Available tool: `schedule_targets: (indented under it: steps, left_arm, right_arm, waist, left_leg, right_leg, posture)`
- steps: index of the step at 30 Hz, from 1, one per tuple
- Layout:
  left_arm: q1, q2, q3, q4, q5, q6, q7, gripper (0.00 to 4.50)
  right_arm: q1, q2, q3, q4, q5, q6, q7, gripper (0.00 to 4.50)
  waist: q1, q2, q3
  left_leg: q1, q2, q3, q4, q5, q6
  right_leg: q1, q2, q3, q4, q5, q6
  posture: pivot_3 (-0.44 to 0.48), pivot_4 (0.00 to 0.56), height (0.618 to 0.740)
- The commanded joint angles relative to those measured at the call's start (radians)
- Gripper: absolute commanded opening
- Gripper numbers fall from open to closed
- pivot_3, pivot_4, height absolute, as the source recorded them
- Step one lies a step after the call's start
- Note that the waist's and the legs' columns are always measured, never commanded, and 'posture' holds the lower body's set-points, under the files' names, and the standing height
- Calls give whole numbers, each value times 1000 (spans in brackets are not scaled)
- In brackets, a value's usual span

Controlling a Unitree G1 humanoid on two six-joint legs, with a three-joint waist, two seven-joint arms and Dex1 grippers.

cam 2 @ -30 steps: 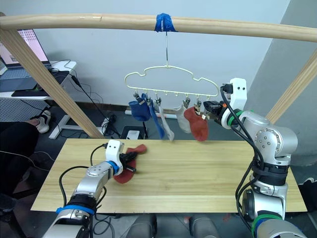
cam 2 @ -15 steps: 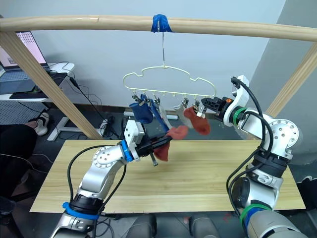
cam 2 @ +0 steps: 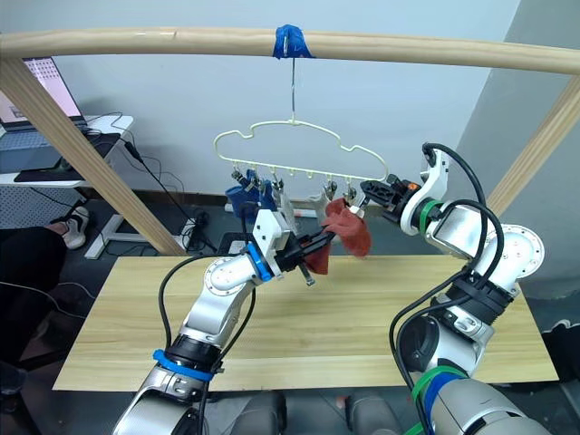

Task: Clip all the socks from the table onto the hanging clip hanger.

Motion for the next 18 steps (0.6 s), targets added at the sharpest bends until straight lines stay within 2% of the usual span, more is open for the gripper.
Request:
schedule_targets:
  steps: [1, 9, 18]
  left_arm:
    - [-5, -6, -6, -27, -11, -22, -4, 9]
    - [29, -4, -15, -65, -28, 6, -23, 9]
    - [-6, -18, 6, -51, -26, -4, -3, 9]
  right_arm:
    - [-40, 1, -11, -42, 65, 8, -25, 444]
    - [-45, -9, -14, -26, 85, 8, -57, 444]
    - [-38, -5, -7, -26, 90, 8, -64, 444]
  waist:
    - [-3, 0, 0]
    - [-20, 0, 0]
    - [-20, 0, 0]
  left_leg:
    - [0, 0, 0, 0, 0, 0]
    - [0, 0, 0, 0, 0, 0]
    - [0, 0, 0, 0, 0, 0]
  right_leg:
    - [0, 0, 0, 0, 0, 0]
    - [0, 0, 0, 0, 0, 0]
    - [0, 0, 0, 0, 0, 0]
  posture:
    - [-31, 115, 740]
    - [-26, 115, 740]
    - [-27, 110, 740]
